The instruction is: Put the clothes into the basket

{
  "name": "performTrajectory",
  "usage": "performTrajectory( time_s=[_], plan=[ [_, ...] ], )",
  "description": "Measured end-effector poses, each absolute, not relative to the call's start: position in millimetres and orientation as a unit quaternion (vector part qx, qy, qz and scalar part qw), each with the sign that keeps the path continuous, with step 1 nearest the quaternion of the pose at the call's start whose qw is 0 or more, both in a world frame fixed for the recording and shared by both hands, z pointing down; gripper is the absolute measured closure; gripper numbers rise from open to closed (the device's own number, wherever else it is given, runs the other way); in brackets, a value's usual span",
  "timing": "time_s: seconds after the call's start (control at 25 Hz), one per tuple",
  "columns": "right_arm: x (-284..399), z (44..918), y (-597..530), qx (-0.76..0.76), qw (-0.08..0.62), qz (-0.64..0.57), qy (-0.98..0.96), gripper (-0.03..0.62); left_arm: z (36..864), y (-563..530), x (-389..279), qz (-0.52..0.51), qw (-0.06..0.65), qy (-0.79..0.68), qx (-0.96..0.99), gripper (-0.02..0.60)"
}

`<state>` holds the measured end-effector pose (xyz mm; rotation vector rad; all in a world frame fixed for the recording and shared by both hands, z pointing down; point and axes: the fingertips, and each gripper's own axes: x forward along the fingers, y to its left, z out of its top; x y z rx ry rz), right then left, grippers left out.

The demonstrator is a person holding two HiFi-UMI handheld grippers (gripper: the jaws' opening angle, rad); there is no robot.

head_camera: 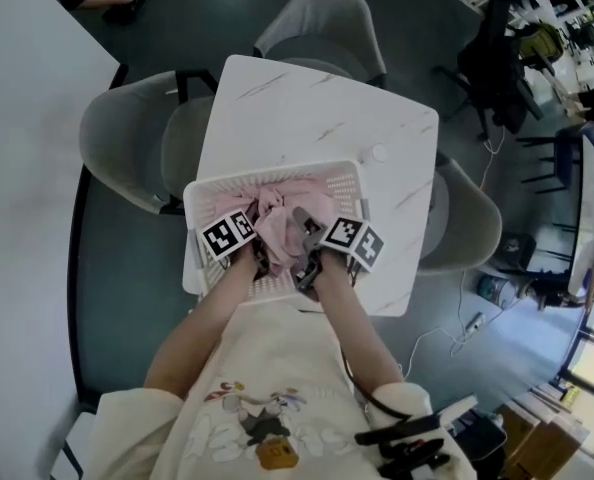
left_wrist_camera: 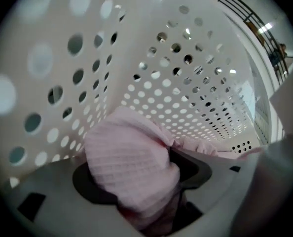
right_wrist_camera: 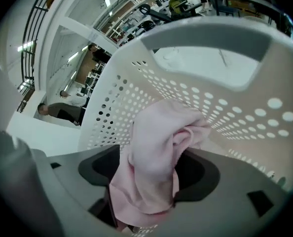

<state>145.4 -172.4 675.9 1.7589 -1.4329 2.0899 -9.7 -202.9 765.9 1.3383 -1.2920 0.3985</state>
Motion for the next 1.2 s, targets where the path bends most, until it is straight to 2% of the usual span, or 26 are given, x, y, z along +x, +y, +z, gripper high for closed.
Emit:
performTrajectory(
  time_s=[0.4,0.88,1.2],
  plan=[
    [151,638,-163,0.572,-0.032,0.667,-0.477,0.264,669,-205,2,0.157,0.5,-0.543,0.656,0.265],
    [145,593,-151,0.551,-0.044,0.632,-0.543,0.264,628,-169,6,0.124,0.496,-0.558,0.653,0.265],
    [144,576,-129,0.527,-0.036,0.614,-0.586,0.266,597,-146,13,0.057,0.516,-0.563,0.642,0.265]
  ],
)
